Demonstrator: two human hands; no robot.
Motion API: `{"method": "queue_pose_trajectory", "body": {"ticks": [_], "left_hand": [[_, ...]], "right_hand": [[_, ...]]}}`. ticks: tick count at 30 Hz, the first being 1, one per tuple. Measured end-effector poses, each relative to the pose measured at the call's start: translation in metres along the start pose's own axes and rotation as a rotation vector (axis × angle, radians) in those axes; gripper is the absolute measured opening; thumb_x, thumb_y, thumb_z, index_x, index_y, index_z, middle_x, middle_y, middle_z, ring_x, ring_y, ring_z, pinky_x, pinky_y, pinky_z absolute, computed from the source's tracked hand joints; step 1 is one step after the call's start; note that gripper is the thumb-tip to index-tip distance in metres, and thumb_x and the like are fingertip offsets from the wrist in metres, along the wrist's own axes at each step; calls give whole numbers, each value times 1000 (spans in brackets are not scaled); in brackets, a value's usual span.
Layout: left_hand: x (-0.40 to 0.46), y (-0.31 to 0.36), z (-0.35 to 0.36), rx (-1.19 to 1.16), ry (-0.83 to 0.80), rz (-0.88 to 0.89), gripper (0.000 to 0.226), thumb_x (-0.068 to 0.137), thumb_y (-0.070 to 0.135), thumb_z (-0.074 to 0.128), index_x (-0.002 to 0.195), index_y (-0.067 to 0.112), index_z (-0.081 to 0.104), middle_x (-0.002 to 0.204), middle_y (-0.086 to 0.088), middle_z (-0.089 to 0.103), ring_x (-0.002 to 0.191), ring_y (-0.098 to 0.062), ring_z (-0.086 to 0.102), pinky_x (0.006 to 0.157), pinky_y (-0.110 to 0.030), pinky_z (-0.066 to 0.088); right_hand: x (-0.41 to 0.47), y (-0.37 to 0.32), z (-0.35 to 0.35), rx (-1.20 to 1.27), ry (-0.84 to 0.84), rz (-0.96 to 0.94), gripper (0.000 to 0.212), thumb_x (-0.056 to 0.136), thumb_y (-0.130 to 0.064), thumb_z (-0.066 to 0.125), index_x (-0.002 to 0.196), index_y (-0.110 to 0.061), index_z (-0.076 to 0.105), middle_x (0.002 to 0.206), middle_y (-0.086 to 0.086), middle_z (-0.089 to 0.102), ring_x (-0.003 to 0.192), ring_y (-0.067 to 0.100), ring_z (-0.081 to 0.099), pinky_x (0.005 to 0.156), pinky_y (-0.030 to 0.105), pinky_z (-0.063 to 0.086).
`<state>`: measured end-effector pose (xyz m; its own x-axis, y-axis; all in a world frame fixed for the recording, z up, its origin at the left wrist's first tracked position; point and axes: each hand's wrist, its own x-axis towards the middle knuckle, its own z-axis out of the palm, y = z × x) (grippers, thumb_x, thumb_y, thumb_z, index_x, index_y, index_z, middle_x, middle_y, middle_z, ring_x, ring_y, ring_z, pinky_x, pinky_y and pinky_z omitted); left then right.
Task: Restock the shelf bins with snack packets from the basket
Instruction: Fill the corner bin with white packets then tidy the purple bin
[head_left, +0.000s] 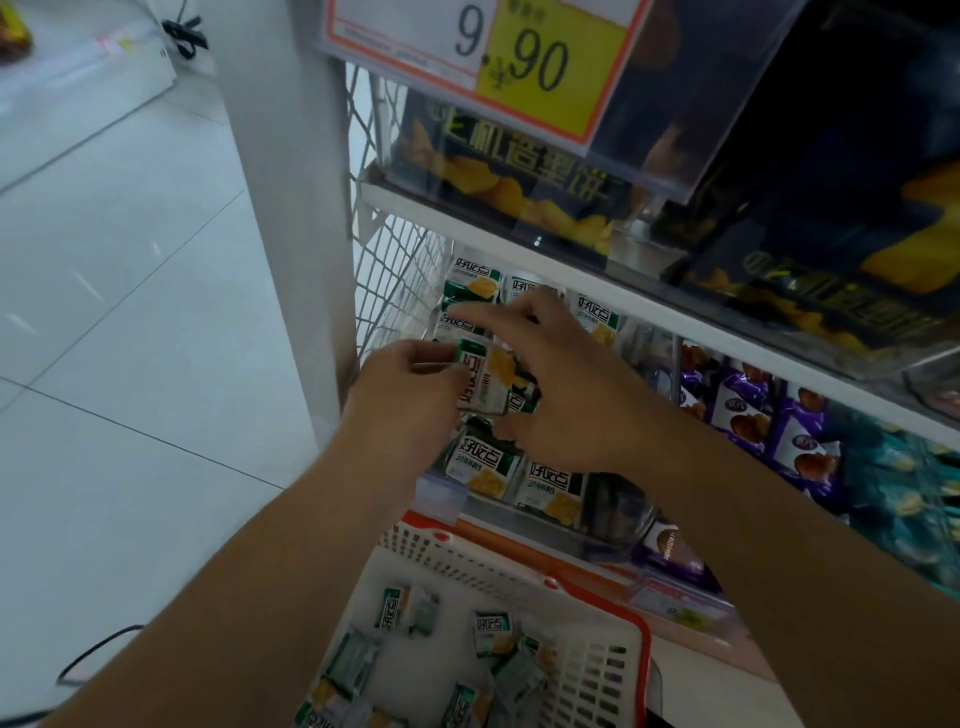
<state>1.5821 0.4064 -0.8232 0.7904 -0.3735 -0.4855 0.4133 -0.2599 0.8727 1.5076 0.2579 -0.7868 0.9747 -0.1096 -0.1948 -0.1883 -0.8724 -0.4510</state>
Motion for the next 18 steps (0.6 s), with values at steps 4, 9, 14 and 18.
{"method": "queue_pose_trajectory", "body": {"ticks": [4, 9, 14, 18], "left_hand": [[-2, 0, -3, 67, 35, 56, 15, 98, 20, 66, 109, 25, 75, 98, 2, 79, 90, -19, 76, 87, -43, 63], [-5, 6, -1, 84, 71, 61, 22, 100, 28, 64, 119, 20, 71, 103, 2, 75, 91, -15, 73, 82, -35, 61], [-20, 11, 8, 340, 154, 89, 48, 102, 40, 54, 147, 23, 44, 127, 4, 61, 103, -15, 55, 93, -39, 50], [-29, 8, 13, 445, 90, 144, 32, 104, 40, 48, 134, 31, 47, 114, 13, 60, 81, -6, 62, 65, -27, 48]], "right_hand": [[9, 6, 4, 8, -106, -135, 92, 74, 2, 82, 149, -38, 48, 141, -19, 39, 123, -2, 41, 98, 18, 42], [23, 6, 14, -52, 90, -104, 55, 83, -18, 84, 131, -31, 60, 121, -7, 54, 106, 15, 57, 86, 38, 53], [61, -2, 33, -246, 299, 158, 41, 82, -44, 79, 113, -21, 62, 98, -2, 64, 86, 18, 63, 72, 38, 57], [95, 2, 50, -399, 293, 259, 59, 79, -38, 85, 124, -16, 54, 105, 4, 67, 93, 24, 68, 77, 41, 56]]}}
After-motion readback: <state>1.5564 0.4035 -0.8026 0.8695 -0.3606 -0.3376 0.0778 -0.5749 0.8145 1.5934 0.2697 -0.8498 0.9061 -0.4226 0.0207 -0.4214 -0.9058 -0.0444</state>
